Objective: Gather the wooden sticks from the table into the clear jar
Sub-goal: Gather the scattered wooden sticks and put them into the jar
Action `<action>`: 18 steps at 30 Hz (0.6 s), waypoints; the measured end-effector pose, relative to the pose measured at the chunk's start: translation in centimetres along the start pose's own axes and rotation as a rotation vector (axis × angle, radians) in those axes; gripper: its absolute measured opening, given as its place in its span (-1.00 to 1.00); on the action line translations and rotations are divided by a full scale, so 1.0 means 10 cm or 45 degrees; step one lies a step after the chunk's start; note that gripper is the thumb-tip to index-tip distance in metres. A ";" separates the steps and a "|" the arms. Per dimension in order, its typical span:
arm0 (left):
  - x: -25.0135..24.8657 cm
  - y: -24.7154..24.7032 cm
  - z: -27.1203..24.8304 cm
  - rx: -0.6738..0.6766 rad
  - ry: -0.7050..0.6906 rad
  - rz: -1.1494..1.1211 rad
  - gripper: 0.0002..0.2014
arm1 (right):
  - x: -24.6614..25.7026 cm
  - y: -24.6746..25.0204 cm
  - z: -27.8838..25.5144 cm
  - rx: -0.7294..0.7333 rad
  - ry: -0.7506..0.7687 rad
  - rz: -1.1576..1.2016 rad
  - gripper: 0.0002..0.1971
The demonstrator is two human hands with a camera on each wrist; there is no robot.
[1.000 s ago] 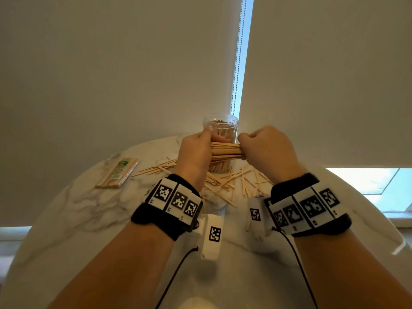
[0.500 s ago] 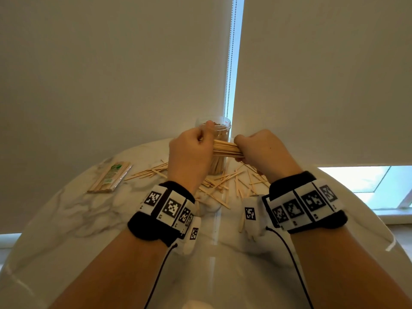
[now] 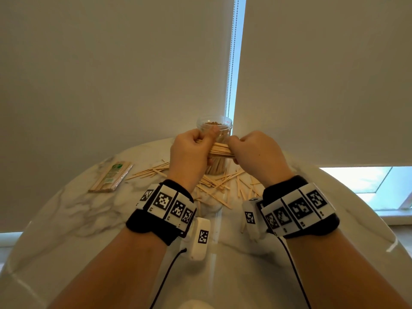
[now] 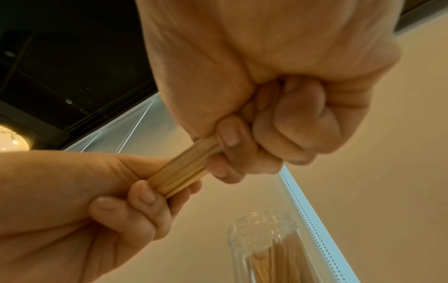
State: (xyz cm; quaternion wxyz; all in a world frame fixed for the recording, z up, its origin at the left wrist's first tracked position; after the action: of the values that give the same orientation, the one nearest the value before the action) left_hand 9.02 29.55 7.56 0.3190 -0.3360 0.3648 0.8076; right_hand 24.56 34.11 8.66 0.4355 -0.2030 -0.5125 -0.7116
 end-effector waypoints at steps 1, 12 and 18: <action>0.00 -0.04 -0.01 0.036 0.032 -0.049 -0.61 | -0.02 0.02 0.01 0.007 0.002 -0.035 -0.51; 0.73 -0.29 0.64 0.329 0.509 0.171 0.16 | -0.25 0.69 0.42 -0.249 -0.156 -0.087 -0.51; 0.71 -0.68 0.88 0.472 0.447 0.249 0.68 | 0.35 0.51 1.18 -0.232 0.043 -0.532 -0.68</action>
State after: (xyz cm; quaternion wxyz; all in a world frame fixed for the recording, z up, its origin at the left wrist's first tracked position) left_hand 7.46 42.14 3.96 0.2275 -0.3700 0.5869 0.6833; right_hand 25.05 42.84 18.66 0.2672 -0.1190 -0.4696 -0.8330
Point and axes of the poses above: each hand's wrist, its own z-axis towards the middle knuckle, its own y-axis out of the back of the hand, x = y × z, the point moved 9 cm from there along z, towards the middle knuckle, and after that the axes turned 15 degrees about z, right-handed, at the moved point
